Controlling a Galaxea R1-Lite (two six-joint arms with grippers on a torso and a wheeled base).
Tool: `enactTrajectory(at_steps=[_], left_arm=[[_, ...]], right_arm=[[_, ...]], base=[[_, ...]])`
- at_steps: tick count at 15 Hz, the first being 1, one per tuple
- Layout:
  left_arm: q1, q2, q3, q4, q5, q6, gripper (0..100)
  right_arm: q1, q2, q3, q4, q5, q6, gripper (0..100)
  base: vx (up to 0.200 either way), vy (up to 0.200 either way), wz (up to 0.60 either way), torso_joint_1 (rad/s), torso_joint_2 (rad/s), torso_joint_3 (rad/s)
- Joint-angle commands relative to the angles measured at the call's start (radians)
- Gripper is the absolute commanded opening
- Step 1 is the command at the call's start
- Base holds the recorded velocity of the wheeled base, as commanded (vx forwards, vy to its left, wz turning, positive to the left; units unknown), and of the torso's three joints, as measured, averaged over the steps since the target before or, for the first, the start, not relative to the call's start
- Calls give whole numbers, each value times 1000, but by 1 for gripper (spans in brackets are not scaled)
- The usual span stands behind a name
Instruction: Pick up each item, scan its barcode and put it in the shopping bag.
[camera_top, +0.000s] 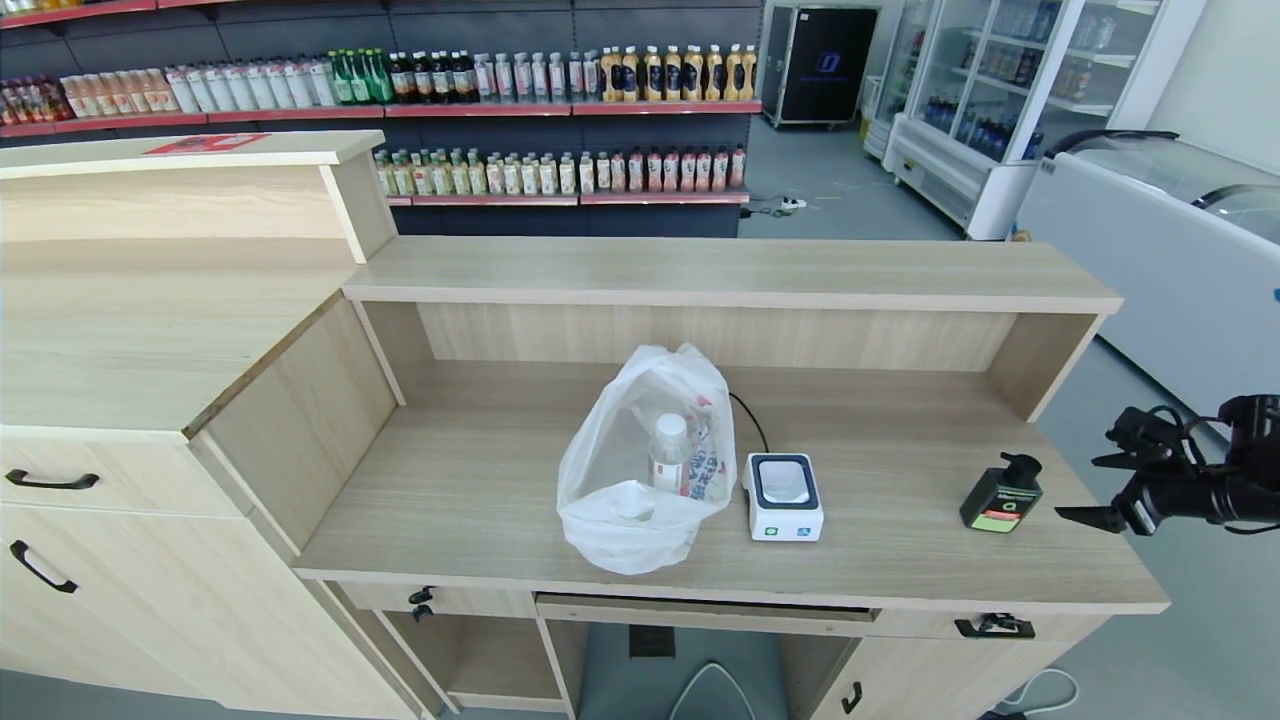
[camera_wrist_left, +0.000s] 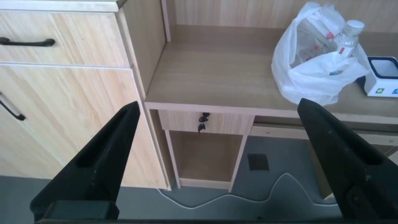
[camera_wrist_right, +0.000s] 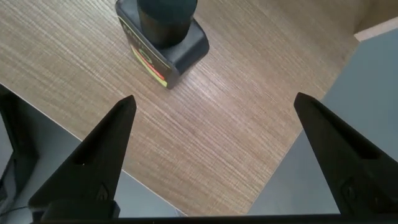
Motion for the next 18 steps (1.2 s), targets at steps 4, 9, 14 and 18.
enactTrajectory(at_steps=[4,9,14,18], left_arm=[[0,0,0,0,0,0,100],[0,0,0,0,0,0,100],[0,0,0,0,0,0,100],[0,0,0,0,0,0,100]], right_arm=[[39,63,-50,0,7,-13,100],[74,86,-54,-2,20,-13,100],[117,116,-80,0,20,-10,100],[143,135,-85,0,20,-8,100]], base=[[0,0,0,0,0,0],[0,0,0,0,0,0],[0,0,0,0,0,0],[0,0,0,0,0,0]])
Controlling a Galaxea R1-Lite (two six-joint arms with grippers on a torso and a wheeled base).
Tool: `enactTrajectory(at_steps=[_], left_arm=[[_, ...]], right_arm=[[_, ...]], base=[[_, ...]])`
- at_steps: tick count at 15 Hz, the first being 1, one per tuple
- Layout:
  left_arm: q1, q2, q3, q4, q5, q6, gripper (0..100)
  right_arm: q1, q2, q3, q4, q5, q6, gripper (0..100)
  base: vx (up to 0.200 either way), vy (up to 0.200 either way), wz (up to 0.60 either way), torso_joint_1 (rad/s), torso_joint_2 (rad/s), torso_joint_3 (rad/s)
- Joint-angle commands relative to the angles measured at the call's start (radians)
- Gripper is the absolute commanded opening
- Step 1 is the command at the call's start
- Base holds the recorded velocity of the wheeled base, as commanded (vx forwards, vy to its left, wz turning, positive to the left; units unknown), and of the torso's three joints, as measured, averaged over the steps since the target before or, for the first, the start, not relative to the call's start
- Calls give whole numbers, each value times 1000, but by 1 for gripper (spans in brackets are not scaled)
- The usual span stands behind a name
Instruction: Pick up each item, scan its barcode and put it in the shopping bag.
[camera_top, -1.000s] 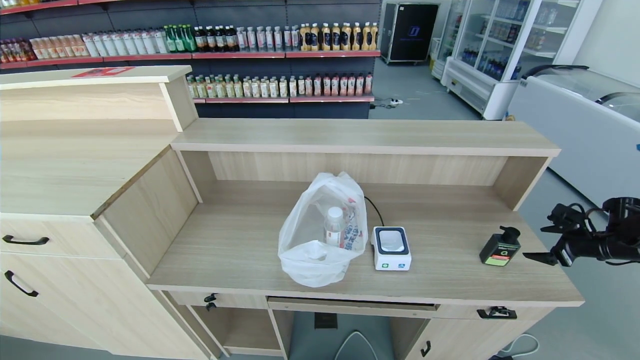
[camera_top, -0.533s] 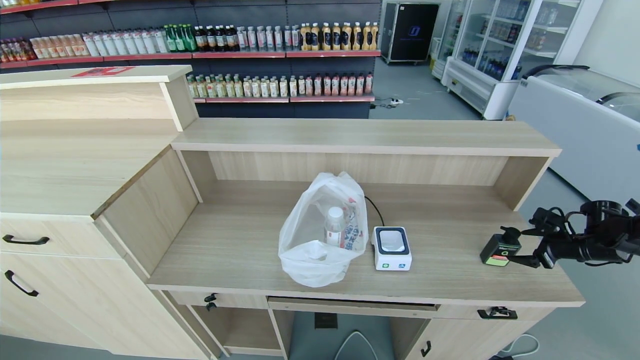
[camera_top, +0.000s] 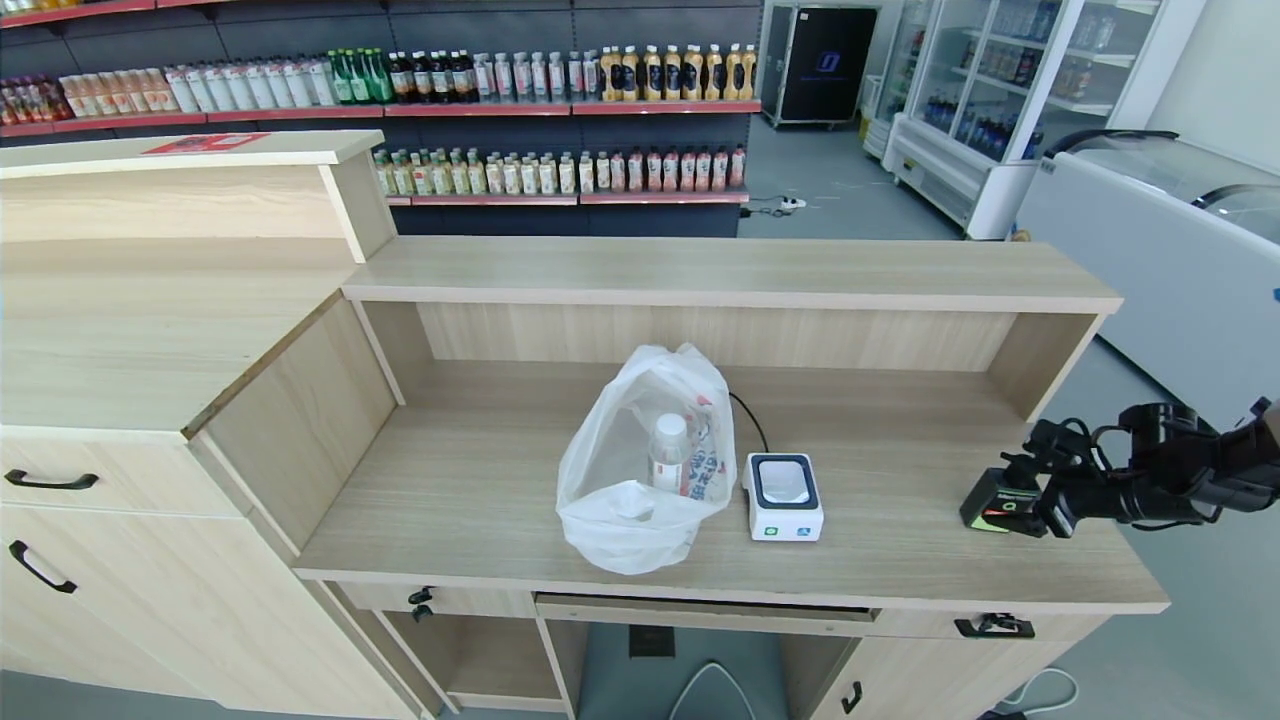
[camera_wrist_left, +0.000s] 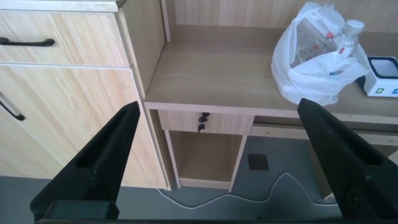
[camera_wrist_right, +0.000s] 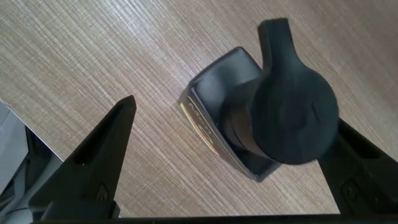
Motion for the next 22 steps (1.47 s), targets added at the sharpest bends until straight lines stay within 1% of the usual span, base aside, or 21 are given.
enactTrajectory(at_steps=[1,10,11,16,19,22], left_arm=[[0,0,0,0,1,0,100],[0,0,0,0,1,0,100],[0,0,0,0,1,0,100],[0,0,0,0,1,0,100],[0,0,0,0,1,0,100],[0,0,0,0,1,0,100]], right_arm=[[9,14,-3,0,0,-1,100],[33,48,-33,0,-1,1,100],[36,48,-33,-2,-3,2,0],[38,46,-33,-2,-1,-1,0],[41,-9,-23,-43,-6,-7,0],[12,-233,86,-52,-4,-8,0]], base=[[0,0,0,0,0,0],[0,0,0,0,0,0],[0,0,0,0,0,0],[0,0,0,0,0,0],[0,0,0,0,0,0],[0,0,0,0,0,0]])
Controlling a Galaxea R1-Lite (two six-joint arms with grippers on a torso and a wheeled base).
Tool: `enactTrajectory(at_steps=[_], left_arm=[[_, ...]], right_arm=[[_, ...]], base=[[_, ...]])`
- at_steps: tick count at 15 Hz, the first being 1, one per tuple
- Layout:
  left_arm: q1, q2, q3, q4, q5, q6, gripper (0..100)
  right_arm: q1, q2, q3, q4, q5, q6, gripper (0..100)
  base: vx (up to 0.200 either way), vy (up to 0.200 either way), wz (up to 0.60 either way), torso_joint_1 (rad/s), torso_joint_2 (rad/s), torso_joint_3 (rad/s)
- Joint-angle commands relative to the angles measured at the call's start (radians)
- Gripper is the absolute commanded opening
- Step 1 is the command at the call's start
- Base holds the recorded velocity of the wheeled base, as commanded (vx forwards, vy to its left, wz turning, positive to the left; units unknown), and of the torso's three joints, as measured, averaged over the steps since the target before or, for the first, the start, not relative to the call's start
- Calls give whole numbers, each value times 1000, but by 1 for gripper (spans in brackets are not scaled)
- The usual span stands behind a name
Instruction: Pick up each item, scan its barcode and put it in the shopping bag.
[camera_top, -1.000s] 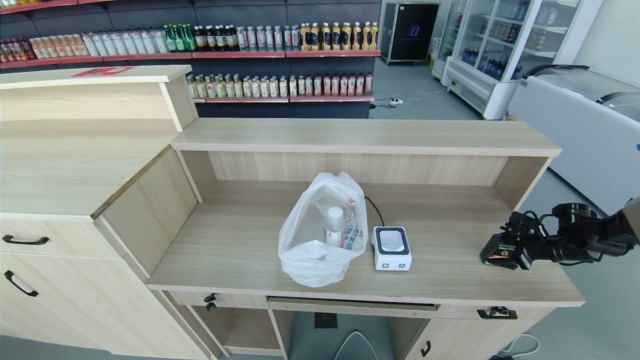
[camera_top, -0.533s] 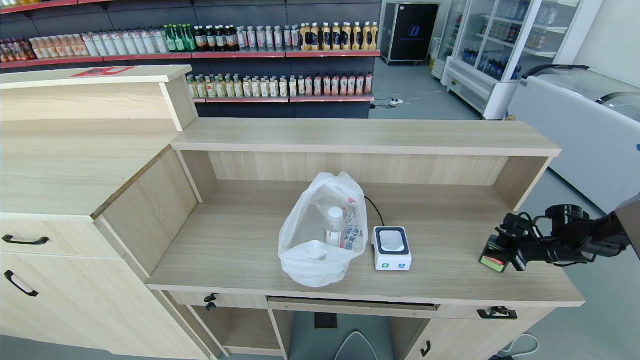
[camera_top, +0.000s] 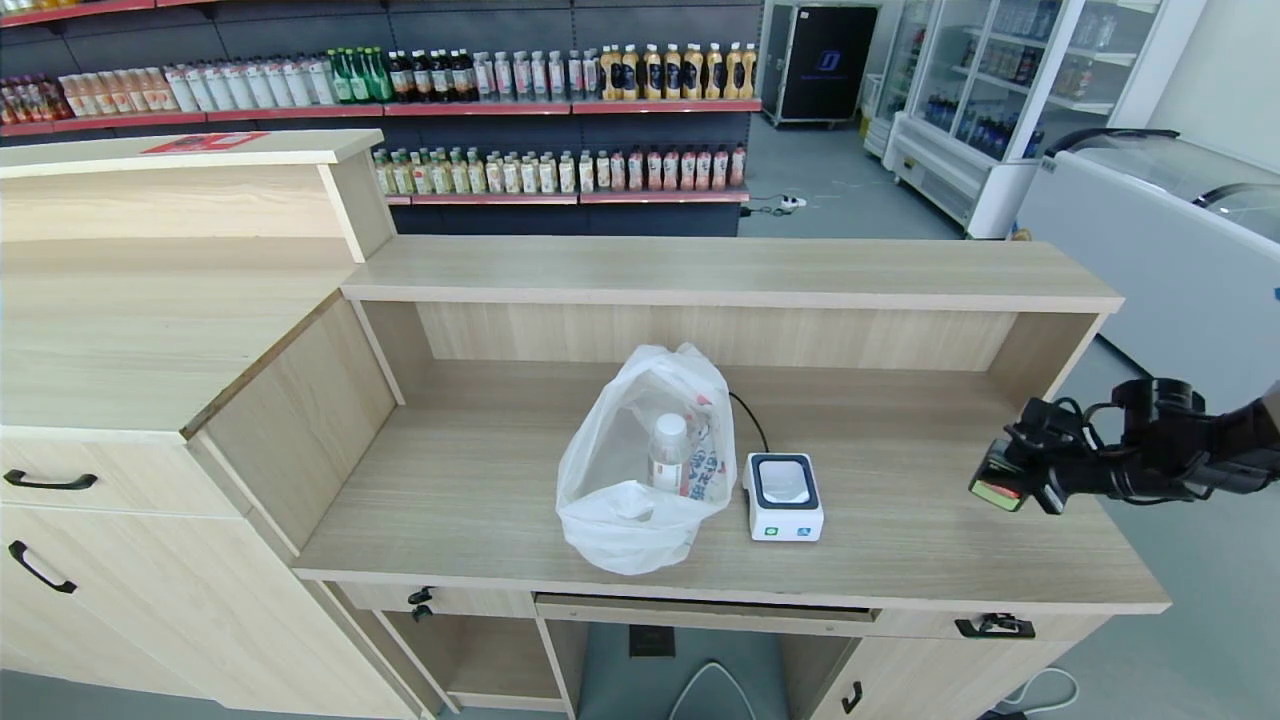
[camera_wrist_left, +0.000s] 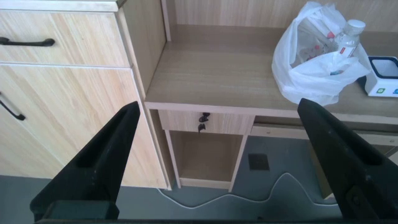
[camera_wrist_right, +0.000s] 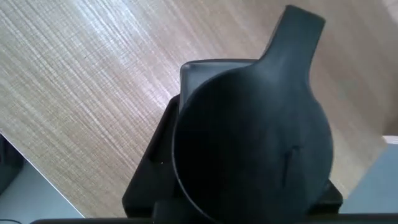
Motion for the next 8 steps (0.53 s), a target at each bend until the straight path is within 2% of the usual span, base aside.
enactTrajectory(at_steps=[1,3,5,6,8], left_arm=[[0,0,0,0,0,0,100],[0,0,0,0,0,0,100],[0,0,0,0,0,0,100],[0,0,0,0,0,0,100],[0,0,0,0,0,0,100]], right_arm=[[-51,-270,145,-4,3,-10,0],[-122,-471,291,-1,6,-110,0],[-254,-787,506,-4,17,-358,0],[-314,-907,578,-9,74,-470,0],[-341,-1046,696,-56,273,-665,0]], base=[[0,0,0,0,0,0],[0,0,0,0,0,0],[0,0,0,0,0,0],[0,0,0,0,0,0],[0,0,0,0,0,0]])
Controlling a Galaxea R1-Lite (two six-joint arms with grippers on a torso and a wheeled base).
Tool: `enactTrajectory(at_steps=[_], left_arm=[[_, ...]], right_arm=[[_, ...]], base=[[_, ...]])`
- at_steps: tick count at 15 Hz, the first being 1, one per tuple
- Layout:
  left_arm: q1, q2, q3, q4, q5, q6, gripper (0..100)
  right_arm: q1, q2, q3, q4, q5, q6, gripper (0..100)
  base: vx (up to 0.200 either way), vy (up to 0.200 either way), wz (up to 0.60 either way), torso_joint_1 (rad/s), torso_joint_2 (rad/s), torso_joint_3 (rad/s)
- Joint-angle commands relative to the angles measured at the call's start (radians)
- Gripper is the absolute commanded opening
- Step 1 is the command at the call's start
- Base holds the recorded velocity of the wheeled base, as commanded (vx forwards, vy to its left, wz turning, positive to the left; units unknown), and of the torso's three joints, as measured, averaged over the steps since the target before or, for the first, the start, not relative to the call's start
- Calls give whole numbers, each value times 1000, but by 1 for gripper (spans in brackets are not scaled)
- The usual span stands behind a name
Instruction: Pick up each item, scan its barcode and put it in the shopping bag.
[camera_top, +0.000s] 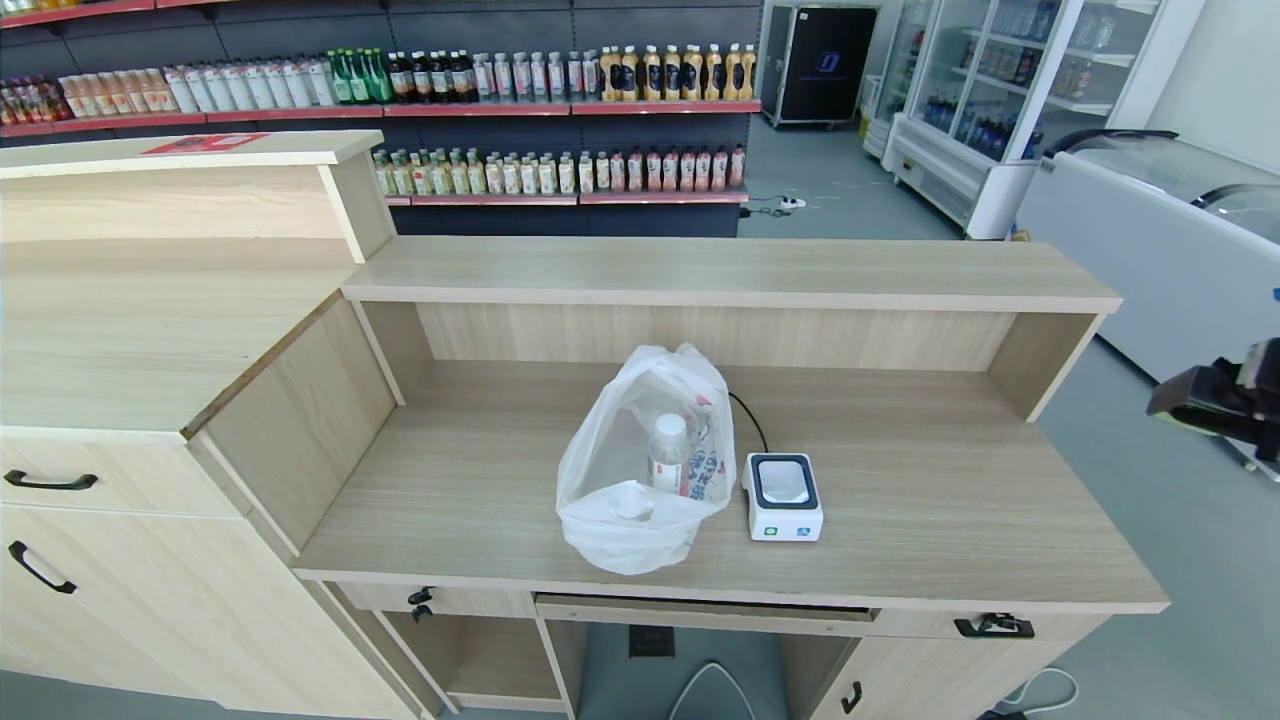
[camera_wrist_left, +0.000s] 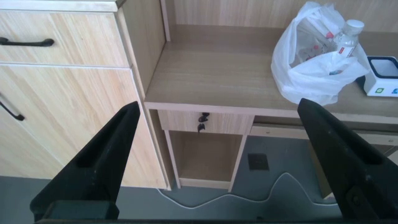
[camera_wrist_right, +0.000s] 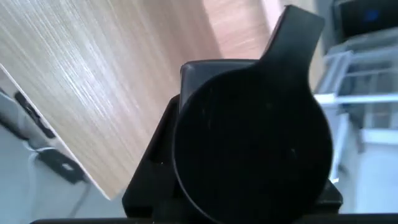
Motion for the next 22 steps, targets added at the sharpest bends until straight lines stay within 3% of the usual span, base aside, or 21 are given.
enactTrajectory(at_steps=[1,2,4,5,8,9,11,13,18,22], left_arm=[[0,0,0,0,0,0,100],[0,0,0,0,0,0,100],[0,0,0,0,0,0,100],[0,0,0,0,0,0,100],[0,0,0,0,0,0,100],[0,0,0,0,0,0,100],[0,0,0,0,0,0,100],[0,0,0,0,0,0,100],[0,0,0,0,0,0,100],[0,0,0,0,0,0,100]], right_arm=[[-101,-363,247,-81,248,-307,0],[-38,-400,270,-171,353,-475,0],[149,-455,340,-306,415,-693,0],[214,-486,370,-365,415,-753,0],[547,-609,462,-509,409,-939,0],[660,-656,508,-507,377,-983,0],[783,-721,571,-506,268,-1035,0],[873,-741,578,-472,193,-1132,0],[1122,-744,520,-429,191,-1178,0],[1150,-793,526,-392,190,-1178,0]], base=[[0,0,0,0,0,0],[0,0,0,0,0,0],[0,0,0,0,0,0],[0,0,0,0,0,0],[0,0,0,0,0,0],[0,0,0,0,0,0],[0,0,0,0,0,0],[0,0,0,0,0,0],[0,0,0,0,0,0],[0,0,0,0,0,0]])
